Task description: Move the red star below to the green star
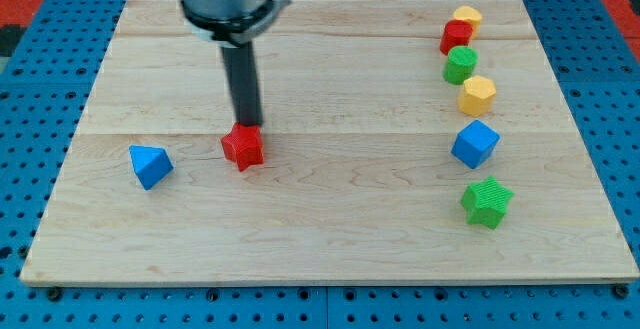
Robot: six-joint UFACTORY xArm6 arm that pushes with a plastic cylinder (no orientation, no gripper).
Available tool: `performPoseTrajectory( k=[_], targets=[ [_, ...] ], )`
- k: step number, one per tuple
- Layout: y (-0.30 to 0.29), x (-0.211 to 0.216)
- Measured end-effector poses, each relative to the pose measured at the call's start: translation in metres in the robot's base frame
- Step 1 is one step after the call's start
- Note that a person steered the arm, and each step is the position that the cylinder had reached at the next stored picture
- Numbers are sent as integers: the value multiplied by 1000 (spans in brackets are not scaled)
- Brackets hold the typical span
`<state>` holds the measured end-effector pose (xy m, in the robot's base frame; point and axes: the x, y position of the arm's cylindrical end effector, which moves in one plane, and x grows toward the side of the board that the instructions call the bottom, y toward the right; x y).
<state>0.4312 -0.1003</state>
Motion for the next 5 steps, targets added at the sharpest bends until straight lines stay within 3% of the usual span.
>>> performPoseTrajectory(
  k=[2, 3, 4, 5],
  targets=[
    [34, 72],
    [-21, 76],
    [33, 112],
    [140, 113]
  ],
)
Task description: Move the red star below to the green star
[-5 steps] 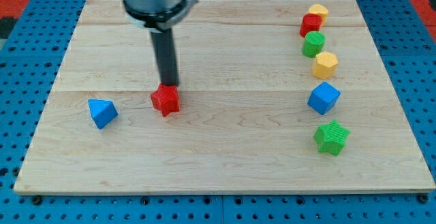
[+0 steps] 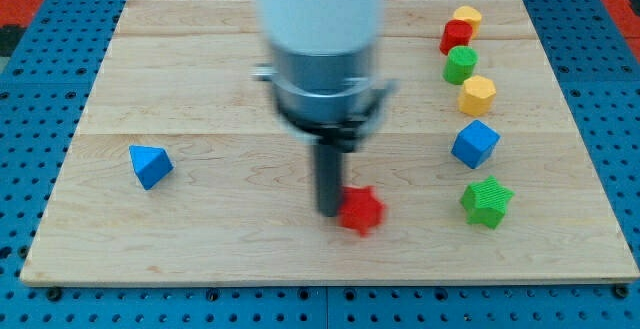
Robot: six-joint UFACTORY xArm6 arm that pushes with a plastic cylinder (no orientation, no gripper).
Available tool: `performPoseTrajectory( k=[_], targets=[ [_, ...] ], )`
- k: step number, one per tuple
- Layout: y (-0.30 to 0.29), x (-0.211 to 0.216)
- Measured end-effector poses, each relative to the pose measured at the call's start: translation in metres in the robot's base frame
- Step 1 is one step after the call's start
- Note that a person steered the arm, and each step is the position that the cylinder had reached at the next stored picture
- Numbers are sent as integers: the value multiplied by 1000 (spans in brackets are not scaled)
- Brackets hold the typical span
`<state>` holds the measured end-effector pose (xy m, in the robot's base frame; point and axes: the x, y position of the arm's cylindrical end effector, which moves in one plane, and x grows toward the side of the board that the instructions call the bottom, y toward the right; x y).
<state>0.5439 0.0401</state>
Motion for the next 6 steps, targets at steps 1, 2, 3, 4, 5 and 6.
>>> performPoseTrajectory(
  k=[1, 2, 3, 4, 5, 6],
  targets=[
    [28, -5],
    [34, -9],
    [67, 30],
    [100, 35],
    [99, 37],
    [19, 65]
  ],
)
